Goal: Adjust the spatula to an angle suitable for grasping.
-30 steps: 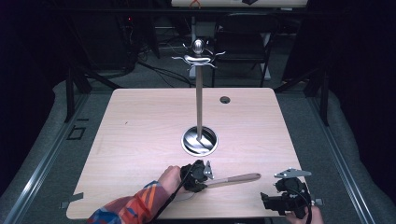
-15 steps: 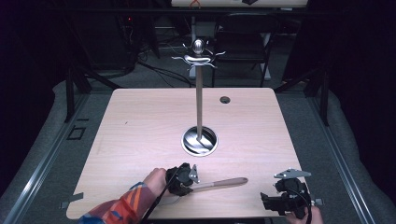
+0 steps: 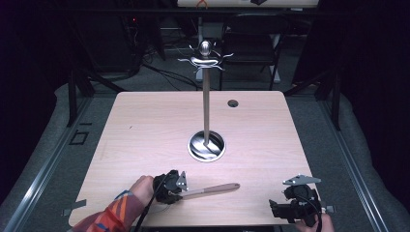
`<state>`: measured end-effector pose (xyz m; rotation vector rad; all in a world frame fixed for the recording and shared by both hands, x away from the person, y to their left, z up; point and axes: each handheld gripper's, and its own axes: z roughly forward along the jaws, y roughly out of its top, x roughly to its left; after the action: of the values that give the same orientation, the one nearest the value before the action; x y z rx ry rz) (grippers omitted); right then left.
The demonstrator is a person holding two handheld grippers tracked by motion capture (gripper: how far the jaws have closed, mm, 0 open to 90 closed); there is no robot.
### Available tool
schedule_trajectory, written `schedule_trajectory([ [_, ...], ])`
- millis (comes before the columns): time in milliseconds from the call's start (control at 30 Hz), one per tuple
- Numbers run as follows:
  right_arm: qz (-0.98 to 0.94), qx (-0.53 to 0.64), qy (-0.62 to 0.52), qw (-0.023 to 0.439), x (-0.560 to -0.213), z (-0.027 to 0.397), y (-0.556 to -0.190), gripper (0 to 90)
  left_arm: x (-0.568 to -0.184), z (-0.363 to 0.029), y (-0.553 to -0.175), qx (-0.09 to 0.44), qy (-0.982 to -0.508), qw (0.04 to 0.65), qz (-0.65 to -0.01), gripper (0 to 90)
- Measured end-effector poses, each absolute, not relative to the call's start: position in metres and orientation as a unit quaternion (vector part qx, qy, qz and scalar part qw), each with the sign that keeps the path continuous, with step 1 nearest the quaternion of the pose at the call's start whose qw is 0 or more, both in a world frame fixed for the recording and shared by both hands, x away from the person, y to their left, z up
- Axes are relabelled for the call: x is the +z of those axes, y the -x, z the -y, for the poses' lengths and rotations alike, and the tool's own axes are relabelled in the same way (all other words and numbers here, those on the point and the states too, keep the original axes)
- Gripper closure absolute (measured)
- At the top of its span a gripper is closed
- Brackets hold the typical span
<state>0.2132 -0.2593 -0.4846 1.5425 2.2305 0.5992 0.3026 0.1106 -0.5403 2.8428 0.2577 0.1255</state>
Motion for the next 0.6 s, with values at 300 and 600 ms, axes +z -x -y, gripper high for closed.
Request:
schedule_trajectory([
  [300,-0.792,0.211,-0.544,0.179,-0.485,0.258,-0.213,14.4,-0.535,-0.096,-0.302,0.027,-0.983,0.146,-0.112,54.1],
  [600,-0.794,0.210,-0.541,0.179,-0.486,0.258,-0.214,14.4,-0.523,-0.070,-0.311,0.047,-0.975,0.165,-0.139,37.3],
])
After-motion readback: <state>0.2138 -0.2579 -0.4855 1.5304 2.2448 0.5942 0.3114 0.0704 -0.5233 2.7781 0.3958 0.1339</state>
